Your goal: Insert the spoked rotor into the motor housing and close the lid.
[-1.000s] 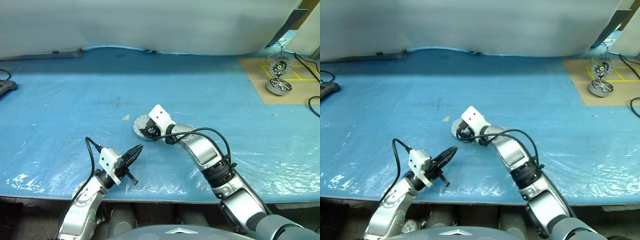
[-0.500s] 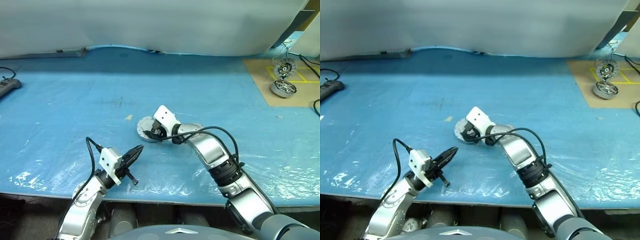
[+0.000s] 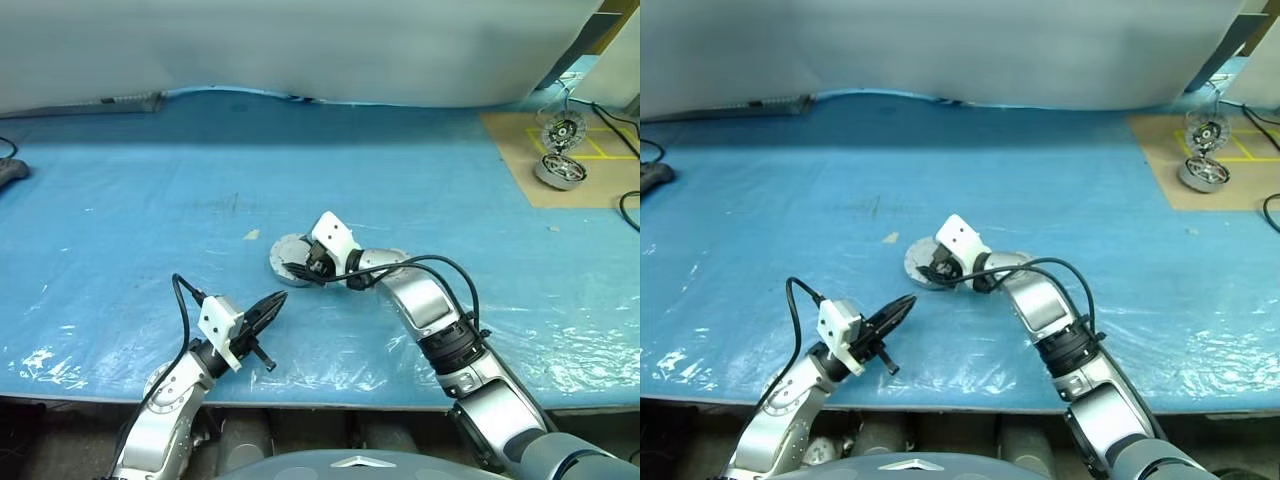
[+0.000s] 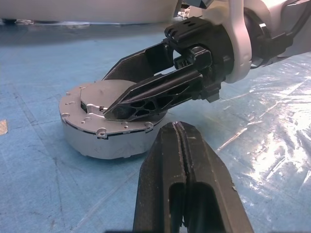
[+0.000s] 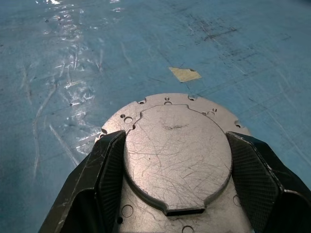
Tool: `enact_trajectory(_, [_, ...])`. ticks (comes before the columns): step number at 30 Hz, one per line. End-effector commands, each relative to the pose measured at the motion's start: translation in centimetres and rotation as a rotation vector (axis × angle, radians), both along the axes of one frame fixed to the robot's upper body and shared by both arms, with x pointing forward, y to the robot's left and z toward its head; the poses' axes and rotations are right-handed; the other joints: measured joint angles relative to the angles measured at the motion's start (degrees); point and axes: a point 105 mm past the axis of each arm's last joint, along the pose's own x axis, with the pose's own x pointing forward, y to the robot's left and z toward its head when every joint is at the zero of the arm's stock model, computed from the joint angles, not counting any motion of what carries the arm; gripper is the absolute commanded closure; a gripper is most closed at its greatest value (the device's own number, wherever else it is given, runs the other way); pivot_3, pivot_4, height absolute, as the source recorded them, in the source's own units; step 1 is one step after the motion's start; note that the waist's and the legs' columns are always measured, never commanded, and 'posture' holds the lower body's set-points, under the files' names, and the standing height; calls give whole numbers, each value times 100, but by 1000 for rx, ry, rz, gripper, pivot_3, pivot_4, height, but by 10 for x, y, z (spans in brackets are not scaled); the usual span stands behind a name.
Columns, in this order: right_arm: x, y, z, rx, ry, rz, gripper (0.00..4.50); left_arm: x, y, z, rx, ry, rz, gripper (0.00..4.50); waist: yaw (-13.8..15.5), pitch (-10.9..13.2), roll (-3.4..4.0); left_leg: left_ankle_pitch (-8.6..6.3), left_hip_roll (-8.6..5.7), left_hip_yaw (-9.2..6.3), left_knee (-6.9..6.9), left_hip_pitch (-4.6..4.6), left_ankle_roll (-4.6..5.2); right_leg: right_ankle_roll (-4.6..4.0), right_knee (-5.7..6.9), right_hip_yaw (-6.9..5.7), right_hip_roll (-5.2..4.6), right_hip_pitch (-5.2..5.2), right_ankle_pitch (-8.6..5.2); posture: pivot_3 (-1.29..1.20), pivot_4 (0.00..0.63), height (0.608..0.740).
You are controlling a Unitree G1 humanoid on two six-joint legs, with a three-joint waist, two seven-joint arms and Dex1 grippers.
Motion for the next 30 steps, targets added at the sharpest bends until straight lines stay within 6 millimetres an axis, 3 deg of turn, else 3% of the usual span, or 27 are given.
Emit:
enact_trajectory(1, [-1, 1, -7, -25, 41, 30, 1548, -2, -2, 12, -13, -47, -6, 4500, -1, 0, 0, 0, 0, 0, 1, 1, 0, 0, 1, 0, 0, 1, 0, 0, 150, 740])
enact_trajectory(9, [5, 3, 2, 10, 61, 92, 1548, -2, -2, 12, -13, -51, -3, 4500, -9, 1, -1, 0, 2, 2, 12, 1, 1, -10, 4, 1, 14, 2, 5, 0, 150, 740])
enact_trajectory(13, [18, -6, -11, -115, -11, 35, 1548, -1, -2, 12, -14, -52, 1, 4500, -12, 4, -1, 0, 12, 2, 14, 2, 0, -18, 4, 1, 28, 2, 10, 0, 150, 740])
enact_trajectory(16, [14, 4, 7, 53, 95, 35, 1548, -1, -2, 12, -15, -53, 4, 4500, -4, 6, -2, 0, 13, 4, 18, 4, 0, -24, 6, 1, 29, 3, 13, 0, 150, 740])
enact_trajectory(20, [29, -9, -14, -107, 45, -88, 1548, -1, -2, 12, -14, -53, 5, 4500, -4, 10, -4, 0, 13, 4, 25, 4, 1, -40, 6, 3, 28, 5, 7, 0, 150, 740])
enact_trajectory(24, [22, -2, -8, -41, 83, -70, 1548, -1, -2, 12, -15, -55, 7, 4500, 4, 10, -4, 0, 13, 4, 25, 10, 1, -47, 9, 3, 29, 9, 3, 0, 150, 740])
enact_trajectory(30, [17, -6, -18, -75, 88, -34, 1548, -2, -1, 14, -16, -57, 8, 4500, 5, 10, -4, 0, 13, 4, 24, 10, 0, -43, 7, 3, 29, 9, 5, 0, 150, 740])
